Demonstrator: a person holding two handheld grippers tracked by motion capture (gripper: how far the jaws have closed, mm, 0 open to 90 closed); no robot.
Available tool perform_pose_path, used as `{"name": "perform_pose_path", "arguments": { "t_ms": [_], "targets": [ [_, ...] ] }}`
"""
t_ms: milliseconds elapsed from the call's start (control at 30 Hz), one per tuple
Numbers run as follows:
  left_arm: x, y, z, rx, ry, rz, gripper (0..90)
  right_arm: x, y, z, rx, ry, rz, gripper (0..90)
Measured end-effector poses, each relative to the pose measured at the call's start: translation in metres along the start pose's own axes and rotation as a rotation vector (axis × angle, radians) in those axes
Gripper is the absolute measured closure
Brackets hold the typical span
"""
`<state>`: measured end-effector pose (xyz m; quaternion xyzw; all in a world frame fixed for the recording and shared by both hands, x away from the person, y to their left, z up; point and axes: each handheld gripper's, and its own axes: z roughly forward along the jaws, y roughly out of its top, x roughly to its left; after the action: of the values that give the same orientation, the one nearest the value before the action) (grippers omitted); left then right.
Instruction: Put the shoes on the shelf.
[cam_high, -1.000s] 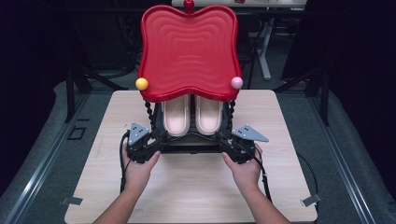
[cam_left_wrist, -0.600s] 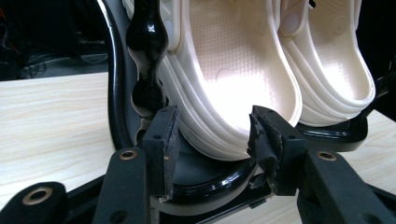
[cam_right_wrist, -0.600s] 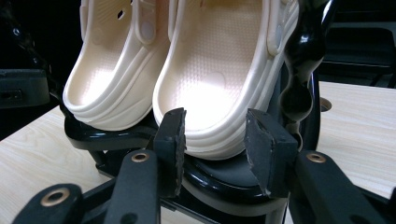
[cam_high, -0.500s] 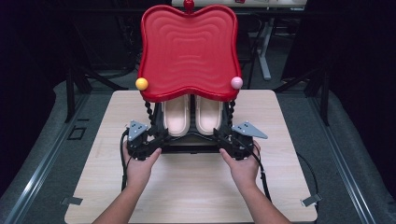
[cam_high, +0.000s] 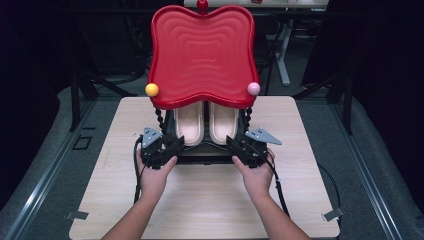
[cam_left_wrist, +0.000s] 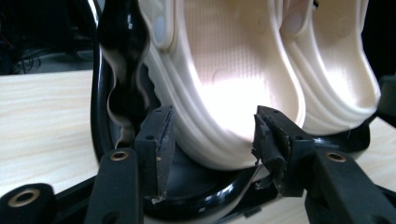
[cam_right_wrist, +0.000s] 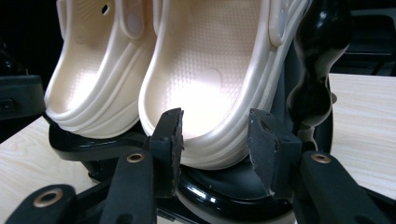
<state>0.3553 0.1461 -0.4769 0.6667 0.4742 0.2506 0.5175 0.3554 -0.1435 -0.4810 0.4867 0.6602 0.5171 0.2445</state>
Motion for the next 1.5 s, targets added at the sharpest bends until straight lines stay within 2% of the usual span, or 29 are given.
{"name": "perform_pose_path", "arguments": {
  "t_ms": [67,233,500,800,900,1000,1200,1267,1400,1500],
  "targets": [
    [-0.001,0.001,0.001,-0.011,-0.001,-0.005,48.3,0.000,0.000,0.001,-0.007,0.007,0.012,55.2],
    [-0.002,0.002,0.009,0.019,0.015,-0.006,47.8,0.000,0.001,0.004,-0.010,-0.002,0.025,55.1],
    [-0.004,0.002,0.020,0.038,0.015,-0.020,47.6,0.001,0.002,0.009,-0.008,-0.024,0.017,55.2],
    [-0.005,0.002,0.021,0.045,0.026,0.007,49.8,0.002,0.002,0.011,-0.011,-0.035,-0.033,58.8],
    [-0.004,0.003,0.021,0.049,0.023,0.012,50.5,0.002,0.003,0.012,-0.008,-0.031,-0.036,59.9],
    [-0.002,0.004,0.021,0.056,0.014,0.003,52.9,0.000,0.003,0.011,-0.004,-0.022,-0.025,61.4],
    [-0.004,0.006,0.022,0.066,0.019,0.017,53.2,-0.004,0.005,0.011,0.000,-0.003,0.013,64.3],
    [-0.003,0.007,0.023,0.070,0.014,0.020,53.2,-0.004,0.005,0.010,-0.002,0.000,0.040,65.4],
    [-0.003,0.007,0.023,0.070,0.015,0.016,53.1,-0.004,0.006,0.011,0.001,-0.001,0.060,65.6],
    [-0.003,0.007,0.023,0.067,0.017,0.018,53.2,-0.003,0.006,0.013,0.004,0.016,0.091,66.1]
  ]
}}
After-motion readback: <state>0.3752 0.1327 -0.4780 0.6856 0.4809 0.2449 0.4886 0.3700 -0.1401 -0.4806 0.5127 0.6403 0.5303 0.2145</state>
